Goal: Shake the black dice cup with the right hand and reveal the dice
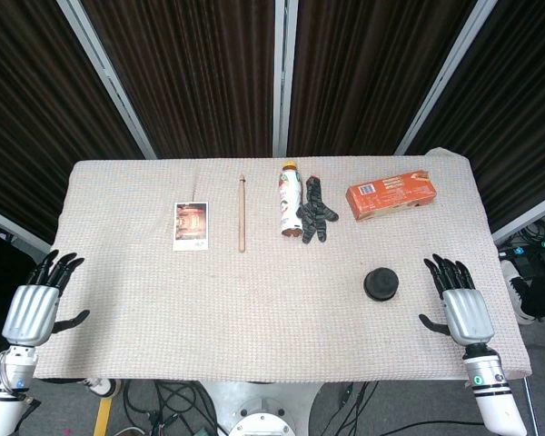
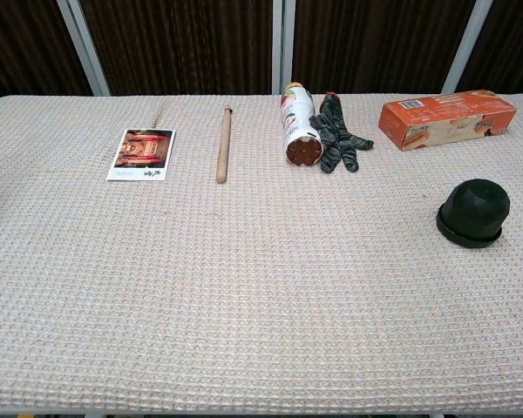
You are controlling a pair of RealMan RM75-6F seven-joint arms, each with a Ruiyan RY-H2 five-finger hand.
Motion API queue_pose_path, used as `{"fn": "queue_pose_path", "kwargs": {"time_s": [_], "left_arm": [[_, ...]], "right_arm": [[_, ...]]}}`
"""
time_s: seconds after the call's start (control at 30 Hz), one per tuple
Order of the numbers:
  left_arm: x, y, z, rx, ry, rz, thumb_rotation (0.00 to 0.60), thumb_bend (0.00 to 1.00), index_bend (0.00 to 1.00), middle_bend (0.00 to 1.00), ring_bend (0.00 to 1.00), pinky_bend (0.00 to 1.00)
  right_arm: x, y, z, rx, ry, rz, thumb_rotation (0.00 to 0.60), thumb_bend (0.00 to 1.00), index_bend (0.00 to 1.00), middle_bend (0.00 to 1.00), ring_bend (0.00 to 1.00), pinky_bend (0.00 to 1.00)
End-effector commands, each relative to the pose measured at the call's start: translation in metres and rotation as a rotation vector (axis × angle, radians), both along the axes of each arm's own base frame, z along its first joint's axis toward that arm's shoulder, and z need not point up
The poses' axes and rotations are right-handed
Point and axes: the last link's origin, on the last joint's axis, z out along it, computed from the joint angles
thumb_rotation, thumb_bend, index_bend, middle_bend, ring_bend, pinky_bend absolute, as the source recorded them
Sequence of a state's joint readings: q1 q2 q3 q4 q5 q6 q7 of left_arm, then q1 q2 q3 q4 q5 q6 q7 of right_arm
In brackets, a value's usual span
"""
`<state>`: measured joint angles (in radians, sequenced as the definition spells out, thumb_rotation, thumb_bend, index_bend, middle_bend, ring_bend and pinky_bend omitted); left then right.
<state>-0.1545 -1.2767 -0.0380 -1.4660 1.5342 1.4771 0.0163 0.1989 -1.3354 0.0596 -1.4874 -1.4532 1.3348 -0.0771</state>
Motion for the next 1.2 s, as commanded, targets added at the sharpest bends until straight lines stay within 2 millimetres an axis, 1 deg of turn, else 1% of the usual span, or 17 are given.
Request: {"fn": "queue_pose_path", "kwargs": {"time_s": [0.03, 0.27, 0.47, 0.67, 0.8, 0.97, 1.1, 1.2], "left_arm": [[-0.001, 0.0, 0.0, -0.002, -0.003, 0.001, 0.6, 0.13, 0.14, 0.11, 0.0, 0.18], [0.0, 0.0, -0.001, -0.008, -0.009, -0.005, 0.6, 0.13, 0.14, 0.11, 0.0, 0.18], [0.001, 0.002, 0.001, -0.006, -0.007, -0.011, 0.6, 0.13, 0.14, 0.11, 0.0, 0.18], [-0.002, 0.002, 0.001, -0.012, -0.006, 0.0, 0.6, 0.13, 0.14, 0.11, 0.0, 0.18], [-0.004, 0.002, -0.001, -0.02, -0.012, 0.006, 0.6, 0.13, 0.14, 0.11, 0.0, 0.18], [-0.006, 0.002, 0.0, -0.013, -0.012, 0.007, 0.6, 0.13, 0.14, 0.11, 0.0, 0.18], [-0.006, 0.002, 0.0, -0.016, -0.015, 0.012, 0.6, 0.13, 0.14, 0.11, 0.0, 0.18], [-0.007, 0.001, 0.002, -0.01, -0.016, 0.012, 0.6, 0.13, 0.14, 0.11, 0.0, 0.18]], "right_arm": [[0.001, -0.001, 0.0, -0.002, 0.001, 0.001, 0.6, 0.07, 0.0, 0.02, 0.0, 0.0], [0.0, -0.001, -0.002, 0.008, 0.005, -0.009, 0.6, 0.07, 0.0, 0.02, 0.0, 0.0], [-0.007, -0.006, -0.004, 0.015, -0.022, -0.041, 0.6, 0.07, 0.0, 0.02, 0.0, 0.0], [-0.015, -0.017, -0.018, 0.065, -0.089, -0.082, 0.6, 0.06, 0.0, 0.03, 0.0, 0.0], [-0.022, -0.027, -0.029, 0.077, -0.157, -0.095, 0.6, 0.03, 0.0, 0.05, 0.0, 0.0], [-0.029, -0.038, -0.042, 0.11, -0.21, -0.119, 0.6, 0.01, 0.0, 0.06, 0.0, 0.0], [-0.028, -0.046, -0.051, 0.176, -0.27, -0.153, 0.6, 0.0, 0.0, 0.06, 0.0, 0.0], [-0.024, -0.053, -0.055, 0.202, -0.294, -0.148, 0.6, 0.0, 0.0, 0.06, 0.0, 0.0]]}}
